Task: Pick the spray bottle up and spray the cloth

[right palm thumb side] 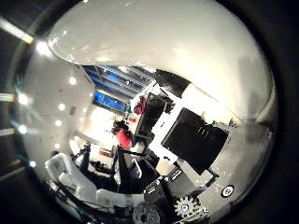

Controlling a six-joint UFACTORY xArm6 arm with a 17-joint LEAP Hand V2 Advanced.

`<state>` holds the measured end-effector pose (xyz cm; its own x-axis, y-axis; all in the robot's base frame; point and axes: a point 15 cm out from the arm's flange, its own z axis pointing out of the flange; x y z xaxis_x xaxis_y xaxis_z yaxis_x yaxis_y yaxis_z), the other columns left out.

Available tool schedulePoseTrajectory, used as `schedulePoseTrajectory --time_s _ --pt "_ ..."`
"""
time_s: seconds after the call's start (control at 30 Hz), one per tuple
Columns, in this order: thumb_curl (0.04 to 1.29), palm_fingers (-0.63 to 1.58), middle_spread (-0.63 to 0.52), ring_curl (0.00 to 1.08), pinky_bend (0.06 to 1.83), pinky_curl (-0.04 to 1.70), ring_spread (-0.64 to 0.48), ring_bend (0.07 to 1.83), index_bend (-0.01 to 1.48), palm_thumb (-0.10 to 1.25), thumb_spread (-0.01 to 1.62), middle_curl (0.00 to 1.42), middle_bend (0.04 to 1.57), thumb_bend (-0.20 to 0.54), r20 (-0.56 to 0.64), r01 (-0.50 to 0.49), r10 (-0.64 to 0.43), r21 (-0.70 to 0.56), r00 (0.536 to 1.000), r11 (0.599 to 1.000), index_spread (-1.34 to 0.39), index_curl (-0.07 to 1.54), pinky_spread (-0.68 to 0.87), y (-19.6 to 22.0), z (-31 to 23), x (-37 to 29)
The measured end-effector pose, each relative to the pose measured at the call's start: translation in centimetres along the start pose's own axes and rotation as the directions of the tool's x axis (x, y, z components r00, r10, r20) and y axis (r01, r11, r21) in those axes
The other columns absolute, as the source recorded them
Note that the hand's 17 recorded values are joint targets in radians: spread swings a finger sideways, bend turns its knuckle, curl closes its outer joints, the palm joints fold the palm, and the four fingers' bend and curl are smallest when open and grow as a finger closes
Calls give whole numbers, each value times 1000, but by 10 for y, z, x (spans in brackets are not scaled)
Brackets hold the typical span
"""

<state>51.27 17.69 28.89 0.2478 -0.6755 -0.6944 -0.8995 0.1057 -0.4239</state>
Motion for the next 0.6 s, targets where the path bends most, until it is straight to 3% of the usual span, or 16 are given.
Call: schedulePoseTrajectory --time_s 0.27,0.6 --pt "660 1103 -113 837 1036 1512 -232 1357 1095 1021 1050 754 1410 -13 204 -40 48 -40 978 998 -252 965 -144 12 35 -18" --pt "666 1105 -112 836 1036 1509 -232 1357 1092 1025 1049 752 1413 -11 246 45 -16 -114 969 992 -253 969 -143 35 89 -12"
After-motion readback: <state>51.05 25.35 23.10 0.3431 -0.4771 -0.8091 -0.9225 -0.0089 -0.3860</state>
